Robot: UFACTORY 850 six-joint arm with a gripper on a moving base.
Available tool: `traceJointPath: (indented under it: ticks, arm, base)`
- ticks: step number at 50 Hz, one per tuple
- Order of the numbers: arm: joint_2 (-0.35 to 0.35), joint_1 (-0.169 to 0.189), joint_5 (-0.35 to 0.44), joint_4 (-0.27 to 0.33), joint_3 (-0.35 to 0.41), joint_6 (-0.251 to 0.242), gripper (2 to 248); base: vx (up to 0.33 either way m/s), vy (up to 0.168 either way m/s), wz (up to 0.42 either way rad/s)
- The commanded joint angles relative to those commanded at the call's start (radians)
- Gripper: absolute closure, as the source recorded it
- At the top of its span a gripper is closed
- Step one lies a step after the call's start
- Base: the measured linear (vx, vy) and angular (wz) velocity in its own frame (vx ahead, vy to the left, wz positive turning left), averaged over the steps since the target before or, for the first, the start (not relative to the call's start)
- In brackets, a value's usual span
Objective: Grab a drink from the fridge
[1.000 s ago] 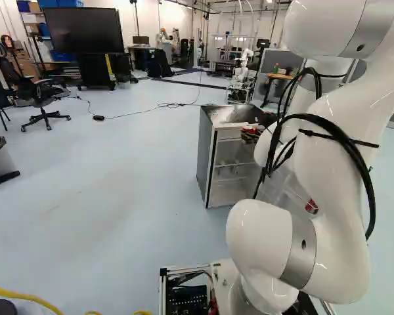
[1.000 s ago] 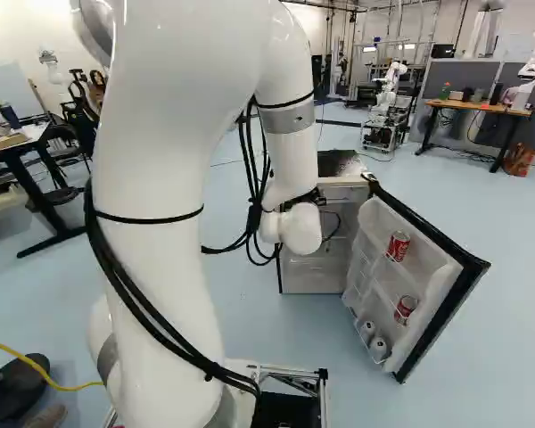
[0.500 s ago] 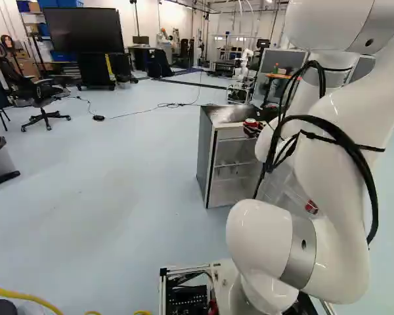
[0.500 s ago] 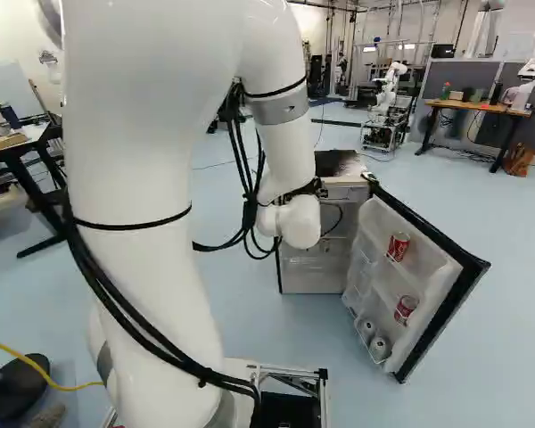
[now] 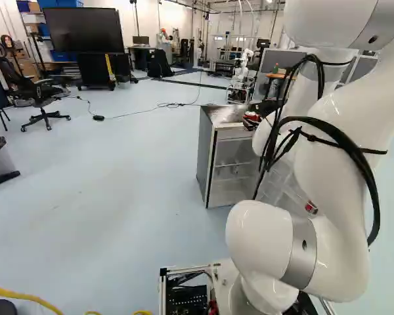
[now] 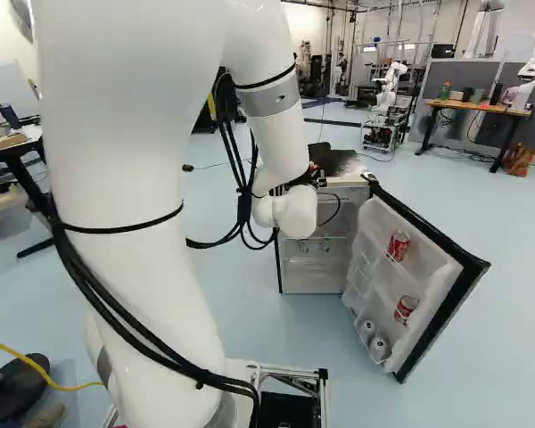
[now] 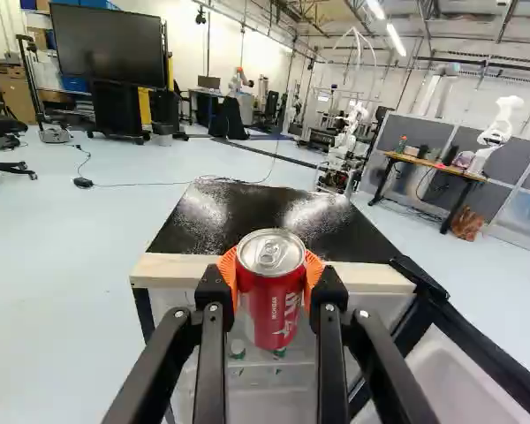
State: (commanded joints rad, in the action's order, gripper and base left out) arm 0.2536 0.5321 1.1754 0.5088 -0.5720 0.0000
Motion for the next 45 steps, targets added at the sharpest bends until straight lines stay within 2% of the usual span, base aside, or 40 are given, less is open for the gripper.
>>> traceJointPath:
  ticks: [45]
  arm:
    - [0.167, -0.111, 0.000, -0.098, -0.206, 0.000, 156]
  base:
    - [0.000, 0.000, 0.000]
